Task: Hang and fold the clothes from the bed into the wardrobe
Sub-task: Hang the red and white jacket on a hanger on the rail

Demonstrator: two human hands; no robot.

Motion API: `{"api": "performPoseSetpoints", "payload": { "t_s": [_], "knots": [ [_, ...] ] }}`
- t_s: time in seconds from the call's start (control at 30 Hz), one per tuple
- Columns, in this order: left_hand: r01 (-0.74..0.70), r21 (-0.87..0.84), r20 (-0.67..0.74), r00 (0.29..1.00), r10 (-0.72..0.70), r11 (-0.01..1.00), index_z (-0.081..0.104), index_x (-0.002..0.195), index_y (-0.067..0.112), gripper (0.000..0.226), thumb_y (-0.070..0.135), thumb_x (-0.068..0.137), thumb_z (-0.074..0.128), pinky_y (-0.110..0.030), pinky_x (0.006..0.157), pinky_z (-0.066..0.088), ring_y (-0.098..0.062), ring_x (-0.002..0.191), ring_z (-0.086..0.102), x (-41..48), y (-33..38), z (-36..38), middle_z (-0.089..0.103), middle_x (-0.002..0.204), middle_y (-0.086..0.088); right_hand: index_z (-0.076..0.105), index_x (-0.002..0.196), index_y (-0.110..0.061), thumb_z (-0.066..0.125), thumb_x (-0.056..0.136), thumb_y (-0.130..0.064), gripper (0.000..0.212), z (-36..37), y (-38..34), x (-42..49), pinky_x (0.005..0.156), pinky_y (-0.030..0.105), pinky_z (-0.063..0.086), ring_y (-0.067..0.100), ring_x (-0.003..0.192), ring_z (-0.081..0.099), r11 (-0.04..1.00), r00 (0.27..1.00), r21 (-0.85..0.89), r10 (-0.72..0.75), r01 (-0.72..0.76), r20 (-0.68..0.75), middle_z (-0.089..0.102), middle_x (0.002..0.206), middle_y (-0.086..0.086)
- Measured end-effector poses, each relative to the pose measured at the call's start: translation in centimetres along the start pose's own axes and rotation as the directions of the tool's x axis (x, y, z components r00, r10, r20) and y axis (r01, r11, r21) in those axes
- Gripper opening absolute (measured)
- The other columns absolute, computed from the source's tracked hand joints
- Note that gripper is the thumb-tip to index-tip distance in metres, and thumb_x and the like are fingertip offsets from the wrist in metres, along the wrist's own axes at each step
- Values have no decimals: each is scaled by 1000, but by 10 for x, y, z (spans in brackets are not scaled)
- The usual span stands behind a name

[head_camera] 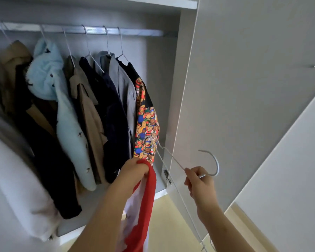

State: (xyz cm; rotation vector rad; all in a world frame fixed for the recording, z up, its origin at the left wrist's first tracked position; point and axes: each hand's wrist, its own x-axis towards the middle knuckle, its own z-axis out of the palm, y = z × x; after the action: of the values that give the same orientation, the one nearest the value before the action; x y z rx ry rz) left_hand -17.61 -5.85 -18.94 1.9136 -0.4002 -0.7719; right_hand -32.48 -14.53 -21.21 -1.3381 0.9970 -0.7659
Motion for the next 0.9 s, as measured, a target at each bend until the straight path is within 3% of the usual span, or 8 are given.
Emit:
{"api": "performPoseSetpoints", "payload": {
  "t_s": [0.17,0.33,0.4,0.47,0.57,0.67,0.8,0.9],
  "knots": [
    [-5,329,21,1000,-2,944,56,69,13,11,3,67,56,-20,55,43,-20,70,57,-17,3,23,56,70,-5,47,61,-10,56,89,-14,30,-34,4,-17,54,27,28,15,53,36,1000,999,12,10,-11,36,51,59,7],
    [121,9,-54,991,-120,993,60,93,-3,16,-3,78,53,-38,77,51,-35,77,60,-17,15,25,60,89,-23,51,71,-10,44,94,-7,24,-55,2,-23,39,18,27,9,39,32,993,999,112,44,-47,29,52,48,3],
    [209,-90,-25,977,-212,974,59,94,-7,17,-4,83,46,-37,74,49,-33,66,54,-19,20,24,59,86,-23,55,79,-12,39,95,-4,24,-64,2,-25,34,16,24,8,34,30,986,997,154,63,-68,35,52,47,4],
    [169,-104,-14,985,-172,980,53,79,-8,18,-5,89,38,-32,67,46,-29,61,48,-17,17,22,53,75,-19,58,80,-12,36,94,-1,28,-76,2,-25,34,15,22,7,33,29,987,998,148,52,-56,30,52,46,5],
    [141,-188,-8,989,-145,972,46,67,-4,29,-4,93,34,-29,65,45,-29,57,47,-8,17,27,50,66,-17,57,70,-9,32,86,8,35,-95,-1,-26,34,12,19,7,30,24,982,999,184,27,-31,26,46,40,5],
    [169,-277,-51,980,-190,946,47,61,-2,33,0,92,36,-28,51,44,-29,49,50,4,25,30,54,44,-15,52,63,-8,29,80,10,35,-108,-5,-24,37,9,17,8,30,21,984,998,177,27,-37,59,37,38,3],
    [144,-184,-70,985,-159,972,49,60,-4,30,-1,90,48,-21,40,40,-24,38,52,13,32,32,49,31,-8,50,59,-9,30,77,10,34,-115,-2,-20,37,11,17,9,32,23,993,998,112,42,-46,36,35,38,3],
    [-23,-13,-163,986,21,1000,63,87,-2,13,9,82,59,-31,69,49,-30,69,61,12,33,31,64,67,-13,48,58,-8,29,75,10,31,-121,1,-14,37,11,16,9,32,24,992,998,111,55,-54,-9,35,38,2]
  ]
}}
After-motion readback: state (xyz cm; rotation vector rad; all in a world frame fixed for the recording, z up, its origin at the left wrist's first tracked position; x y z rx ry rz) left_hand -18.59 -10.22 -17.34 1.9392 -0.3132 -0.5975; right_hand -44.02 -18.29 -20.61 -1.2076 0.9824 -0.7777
